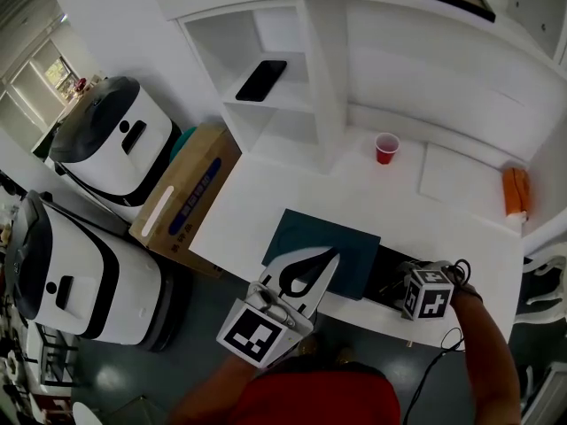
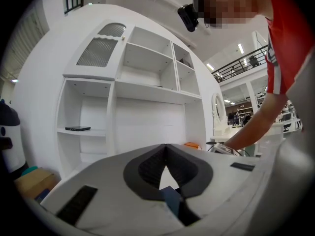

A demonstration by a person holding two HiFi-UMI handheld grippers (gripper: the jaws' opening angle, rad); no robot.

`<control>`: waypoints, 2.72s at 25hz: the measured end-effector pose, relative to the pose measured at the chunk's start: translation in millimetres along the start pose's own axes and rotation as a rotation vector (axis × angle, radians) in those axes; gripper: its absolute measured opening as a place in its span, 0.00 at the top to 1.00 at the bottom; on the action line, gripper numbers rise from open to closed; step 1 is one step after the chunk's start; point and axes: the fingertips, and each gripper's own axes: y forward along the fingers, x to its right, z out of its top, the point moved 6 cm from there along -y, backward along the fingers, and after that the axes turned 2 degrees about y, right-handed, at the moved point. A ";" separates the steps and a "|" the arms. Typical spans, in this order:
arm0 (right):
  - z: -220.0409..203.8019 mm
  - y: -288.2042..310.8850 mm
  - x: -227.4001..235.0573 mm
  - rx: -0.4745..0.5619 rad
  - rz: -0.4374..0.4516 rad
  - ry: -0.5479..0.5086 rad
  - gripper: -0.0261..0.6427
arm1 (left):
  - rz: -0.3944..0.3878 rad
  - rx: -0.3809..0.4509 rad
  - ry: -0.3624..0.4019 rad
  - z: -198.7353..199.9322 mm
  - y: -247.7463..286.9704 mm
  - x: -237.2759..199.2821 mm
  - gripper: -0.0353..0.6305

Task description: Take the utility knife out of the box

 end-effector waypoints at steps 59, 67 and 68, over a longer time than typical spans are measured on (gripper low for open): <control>80.5 -243.1 -96.9 1.146 -0.965 0.627 0.84 | -0.306 0.134 0.028 52.4 -3.2 69.0 0.93; 82.3 -245.1 -97.7 1.161 -0.979 0.626 0.84 | -0.304 0.133 0.017 52.0 -5.0 71.8 0.93; 82.6 -244.9 -97.4 1.162 -0.979 0.626 0.84 | -0.302 0.132 0.016 51.5 -5.2 71.8 0.93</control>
